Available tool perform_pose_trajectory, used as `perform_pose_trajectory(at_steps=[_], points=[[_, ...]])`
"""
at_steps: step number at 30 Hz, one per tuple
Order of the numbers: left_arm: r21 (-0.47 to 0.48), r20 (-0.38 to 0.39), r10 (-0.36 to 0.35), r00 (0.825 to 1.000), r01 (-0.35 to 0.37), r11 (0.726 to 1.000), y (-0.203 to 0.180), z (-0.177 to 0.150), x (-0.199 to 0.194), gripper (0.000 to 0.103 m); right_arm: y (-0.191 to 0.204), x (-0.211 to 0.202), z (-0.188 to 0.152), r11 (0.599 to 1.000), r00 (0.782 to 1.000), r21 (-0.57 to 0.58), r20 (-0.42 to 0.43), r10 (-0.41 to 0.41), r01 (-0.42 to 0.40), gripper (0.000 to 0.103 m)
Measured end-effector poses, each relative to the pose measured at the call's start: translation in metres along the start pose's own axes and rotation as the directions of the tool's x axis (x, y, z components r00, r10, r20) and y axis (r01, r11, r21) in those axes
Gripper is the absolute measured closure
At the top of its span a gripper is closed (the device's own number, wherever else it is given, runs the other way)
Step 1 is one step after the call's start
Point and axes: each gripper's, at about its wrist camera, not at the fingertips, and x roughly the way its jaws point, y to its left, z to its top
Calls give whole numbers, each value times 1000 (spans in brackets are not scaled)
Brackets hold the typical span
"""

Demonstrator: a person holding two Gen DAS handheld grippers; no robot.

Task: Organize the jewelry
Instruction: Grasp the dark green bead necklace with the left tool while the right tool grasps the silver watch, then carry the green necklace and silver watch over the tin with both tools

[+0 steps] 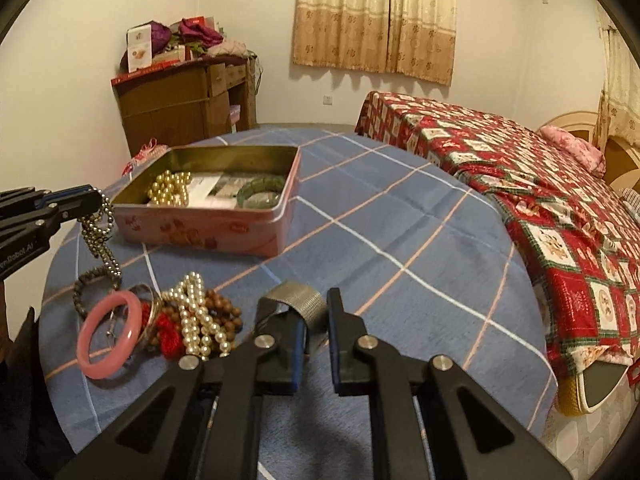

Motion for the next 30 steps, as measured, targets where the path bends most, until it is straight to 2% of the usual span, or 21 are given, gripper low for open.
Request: perform_pose_trajectory(at_steps=[2, 14, 21, 30], points=[[0, 11, 1, 1000, -1, 1000, 1, 3, -3, 95, -3, -2, 3, 1000, 1000, 9, 8, 1, -1, 96], [21, 71, 21, 997, -22, 1000, 13, 30, -16, 95, -12, -15, 19, 1000, 999, 31, 51, 2, -4, 96], [41, 90, 43, 995, -46, 998, 20, 52, -12, 95, -13, -18, 46, 1000, 996, 18, 86, 14, -16, 96], [52, 98, 105, 990, -111, 993, 31, 68, 6, 95, -7, -11, 80, 1000, 993, -18, 119, 19, -18, 97]])
